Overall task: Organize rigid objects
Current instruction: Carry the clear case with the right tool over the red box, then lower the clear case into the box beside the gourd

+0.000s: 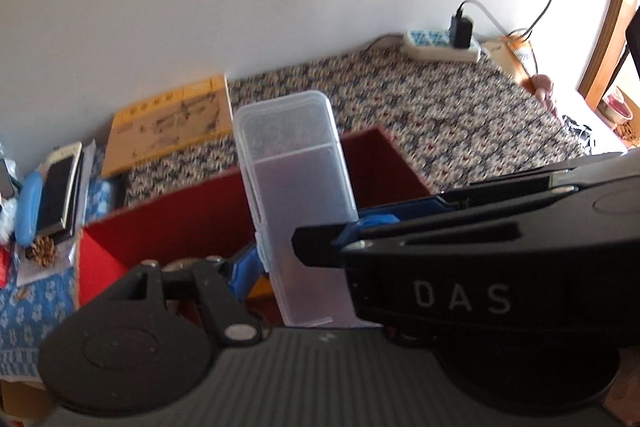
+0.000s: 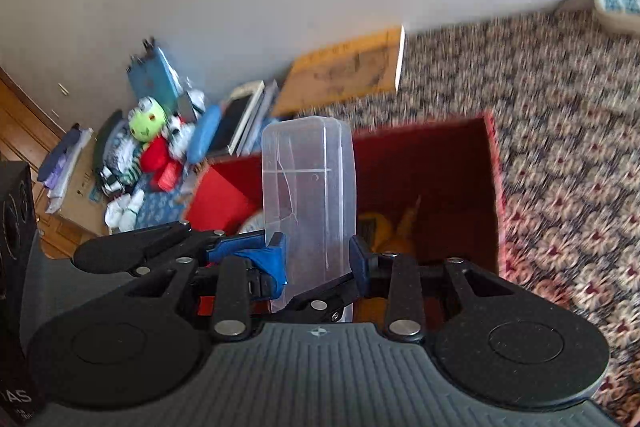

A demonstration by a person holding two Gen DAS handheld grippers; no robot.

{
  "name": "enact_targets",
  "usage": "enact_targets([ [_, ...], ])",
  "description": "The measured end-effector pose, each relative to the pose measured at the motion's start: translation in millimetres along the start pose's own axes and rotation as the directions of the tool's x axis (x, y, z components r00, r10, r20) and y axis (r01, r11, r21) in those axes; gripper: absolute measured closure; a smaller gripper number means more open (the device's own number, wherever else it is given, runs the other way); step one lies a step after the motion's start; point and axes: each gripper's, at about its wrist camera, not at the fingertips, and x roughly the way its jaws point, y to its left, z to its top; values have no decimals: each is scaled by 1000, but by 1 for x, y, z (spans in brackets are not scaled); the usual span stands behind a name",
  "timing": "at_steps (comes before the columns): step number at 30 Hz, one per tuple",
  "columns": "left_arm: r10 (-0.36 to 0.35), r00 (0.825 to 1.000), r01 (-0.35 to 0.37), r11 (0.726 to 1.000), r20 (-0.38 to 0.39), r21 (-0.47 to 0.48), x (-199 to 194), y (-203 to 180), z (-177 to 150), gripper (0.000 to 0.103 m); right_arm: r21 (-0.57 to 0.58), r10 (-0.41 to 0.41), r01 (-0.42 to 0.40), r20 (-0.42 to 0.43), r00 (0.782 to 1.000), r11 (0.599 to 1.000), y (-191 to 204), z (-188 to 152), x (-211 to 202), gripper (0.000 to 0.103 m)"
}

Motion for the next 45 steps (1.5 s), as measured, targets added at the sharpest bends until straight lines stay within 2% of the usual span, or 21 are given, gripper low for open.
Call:
enact_targets([
  [8,-28,992,23,999,-122,-47,38,25,-19,50,37,-17,21,-107,994,999,-1,-1,28,85],
  [16,-30,980,16,997,-195,-77,57,33,-27,50,55,-19,27,-144,989,998,-2,-2,41,85],
  [25,-36,977,12,994,-212,-111,61,39,-27,49,67,-34,45,-152,988,997,-7,-2,48,84],
  [28,-36,977,15,995,-208,-101,61,38,-26,37,71,-25,35,-146,989,997,-8,-2,47,84],
  [38,-23,980,0,994,-200,-112,60,38,-26,35,108,-6,20,-125,992,994,-13,-4,45,84],
  [45,-10,982,-11,993,-191,-114,59,38,-27,35,77,-33,39,-85,996,996,-7,-6,42,84],
])
